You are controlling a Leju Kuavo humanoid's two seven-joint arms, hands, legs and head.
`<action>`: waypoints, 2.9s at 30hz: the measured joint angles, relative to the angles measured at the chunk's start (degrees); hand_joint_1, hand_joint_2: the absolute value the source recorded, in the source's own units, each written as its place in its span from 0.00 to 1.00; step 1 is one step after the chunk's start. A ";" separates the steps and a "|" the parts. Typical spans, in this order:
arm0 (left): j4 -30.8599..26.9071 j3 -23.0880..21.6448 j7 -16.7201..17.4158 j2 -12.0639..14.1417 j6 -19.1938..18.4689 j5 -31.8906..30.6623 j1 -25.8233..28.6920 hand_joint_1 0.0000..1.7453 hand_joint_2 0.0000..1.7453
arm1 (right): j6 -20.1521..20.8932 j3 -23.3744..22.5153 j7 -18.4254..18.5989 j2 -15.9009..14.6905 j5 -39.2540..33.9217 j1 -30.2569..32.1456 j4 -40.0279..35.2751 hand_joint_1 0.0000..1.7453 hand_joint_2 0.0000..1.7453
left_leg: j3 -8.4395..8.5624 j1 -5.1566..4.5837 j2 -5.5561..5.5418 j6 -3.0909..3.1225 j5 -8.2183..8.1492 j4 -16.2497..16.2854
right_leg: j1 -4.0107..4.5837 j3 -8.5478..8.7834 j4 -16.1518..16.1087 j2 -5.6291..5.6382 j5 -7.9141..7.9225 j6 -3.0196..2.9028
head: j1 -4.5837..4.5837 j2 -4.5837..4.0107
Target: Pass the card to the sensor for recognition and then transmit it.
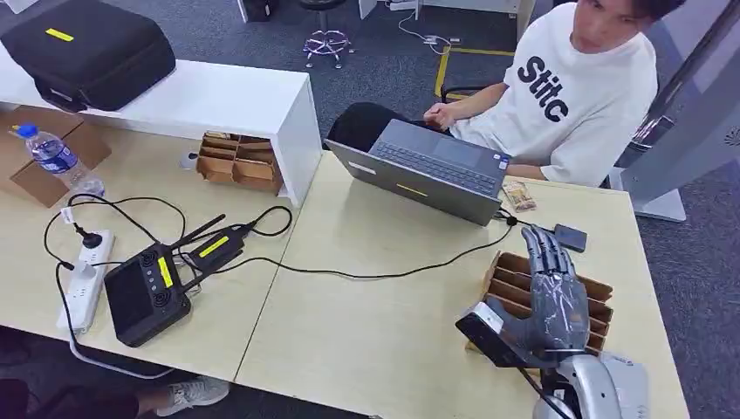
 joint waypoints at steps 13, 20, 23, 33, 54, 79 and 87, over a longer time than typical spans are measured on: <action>0.00 -1.01 -0.09 0.17 -0.41 0.00 0.00 0.00 1.00 | -1.40 -2.69 3.28 -0.02 1.88 -5.69 7.96 0.00 1.00 | 0.01 0.00 0.01 0.00 0.00 0.01 | 0.00 -0.02 0.00 0.02 0.01 0.00 | 0.00 0.00; 0.00 -1.09 -0.07 0.17 -0.41 0.00 0.00 0.00 1.00 | -1.71 -5.64 3.28 -0.15 2.27 -6.19 9.20 0.00 1.00 | 0.00 0.00 0.01 0.00 0.00 0.00 | 0.00 -0.03 0.00 0.01 0.00 0.00 | 0.00 0.00; 0.00 -1.09 -0.07 0.17 -0.41 0.00 0.00 0.00 1.00 | -1.77 -6.86 3.26 -0.15 2.40 -6.24 9.55 0.00 1.00 | 0.00 0.00 0.00 0.00 0.00 0.00 | 0.00 -0.02 0.00 0.01 0.00 0.00 | 0.00 0.00; 0.00 -1.09 -0.07 0.17 -0.41 0.00 0.00 0.00 1.00 | -1.90 -10.25 3.06 -0.17 2.43 -6.22 9.99 0.00 1.00 | 0.00 0.00 0.01 0.00 0.00 0.01 | 0.00 -0.03 0.00 0.02 0.01 0.00 | 0.00 0.00; 0.00 -1.11 -0.07 0.15 -0.41 0.00 -0.01 0.00 1.00 | -3.06 -7.32 0.68 0.77 4.28 -6.01 7.54 0.00 1.00 | 0.00 0.00 0.00 0.00 0.00 0.00 | 0.00 -0.02 0.00 0.01 0.00 0.00 | 0.00 0.00; 0.00 -1.38 -0.07 0.15 -0.42 0.00 -0.01 0.00 1.00 | -2.97 -5.90 1.60 0.83 4.28 -5.89 7.43 0.00 1.00 | 0.00 0.00 0.00 0.00 0.00 0.00 | 0.00 -0.02 0.00 0.01 0.00 0.00 | 0.00 0.00; 0.00 -1.86 -0.07 0.17 -0.44 0.00 0.00 0.00 1.00 | -2.43 -6.80 2.26 0.83 2.95 -7.42 9.68 0.00 1.00 | 0.00 0.00 0.00 0.00 0.00 0.00 | 0.00 -0.02 0.00 0.01 0.01 0.00 | 0.00 0.00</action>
